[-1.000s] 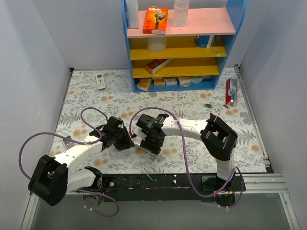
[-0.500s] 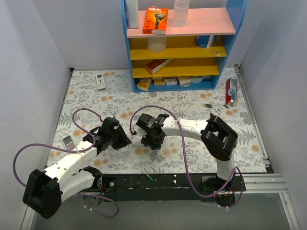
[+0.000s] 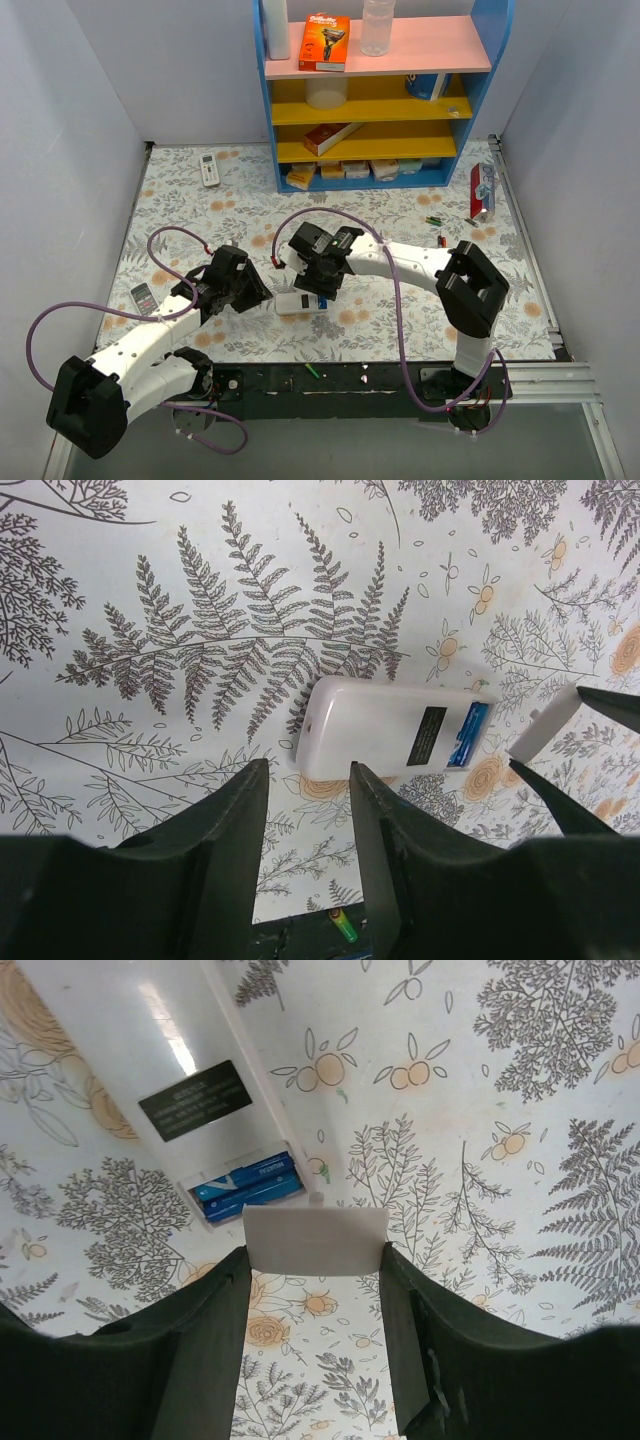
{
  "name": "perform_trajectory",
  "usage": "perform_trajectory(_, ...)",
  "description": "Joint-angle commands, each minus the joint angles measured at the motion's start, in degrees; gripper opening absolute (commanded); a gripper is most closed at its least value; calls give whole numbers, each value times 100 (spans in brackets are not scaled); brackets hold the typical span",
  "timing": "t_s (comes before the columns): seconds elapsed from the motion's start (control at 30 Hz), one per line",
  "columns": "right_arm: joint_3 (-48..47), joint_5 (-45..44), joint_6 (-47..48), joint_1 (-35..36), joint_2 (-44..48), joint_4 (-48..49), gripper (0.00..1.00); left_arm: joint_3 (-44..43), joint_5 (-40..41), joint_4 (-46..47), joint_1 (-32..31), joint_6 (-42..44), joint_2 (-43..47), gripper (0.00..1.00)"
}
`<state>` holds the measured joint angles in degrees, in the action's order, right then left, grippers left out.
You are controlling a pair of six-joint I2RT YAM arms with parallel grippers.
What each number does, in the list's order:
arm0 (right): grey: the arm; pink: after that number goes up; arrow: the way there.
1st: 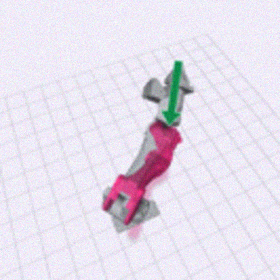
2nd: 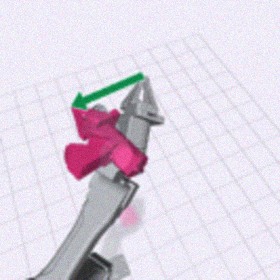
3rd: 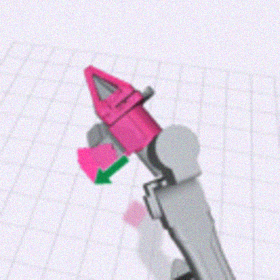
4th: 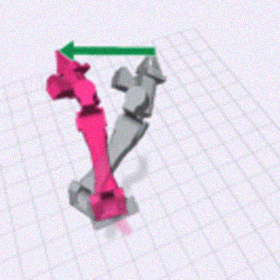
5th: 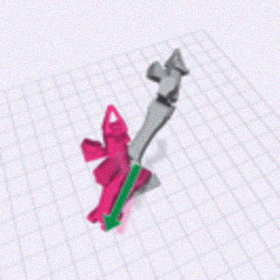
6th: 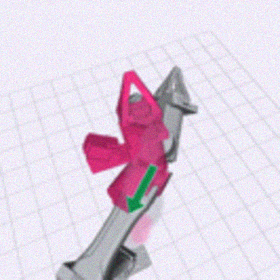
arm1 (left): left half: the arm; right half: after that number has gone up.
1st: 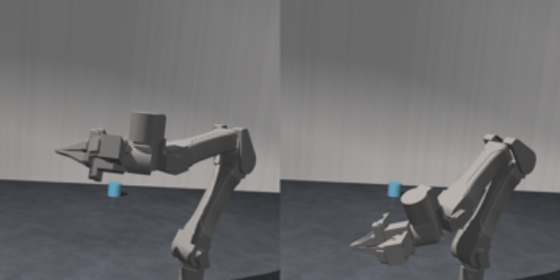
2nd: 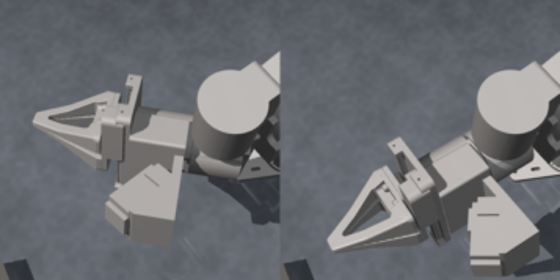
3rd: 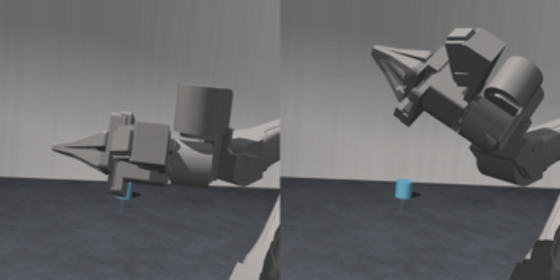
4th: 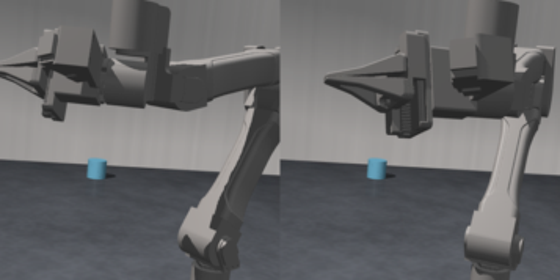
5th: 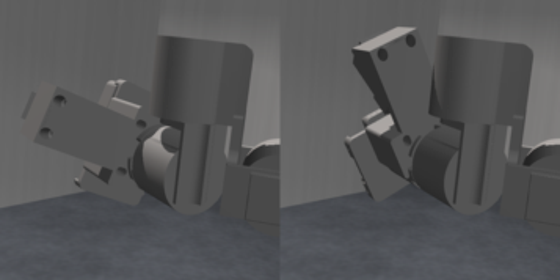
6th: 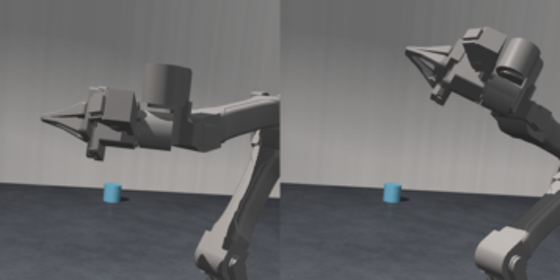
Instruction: Load the batteries into the remote control
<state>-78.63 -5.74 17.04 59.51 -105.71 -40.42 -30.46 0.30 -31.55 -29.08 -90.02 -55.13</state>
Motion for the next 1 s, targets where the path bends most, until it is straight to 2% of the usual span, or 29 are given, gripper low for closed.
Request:
perform_trajectory(0.0, -57, 529, 115, 52, 288, -115, 43, 49, 146, -18, -10, -33, 108, 38)
perform_trajectory(0.33, 23, 952, 1029, 114, 156, -44, 45, 5, 234, -114, -10, 2, 117, 43)
perform_trajectory(0.97, 225, 960, 1364, 140, -37, 61, 49, -39, 691, -387, -10, -51, 416, 47)
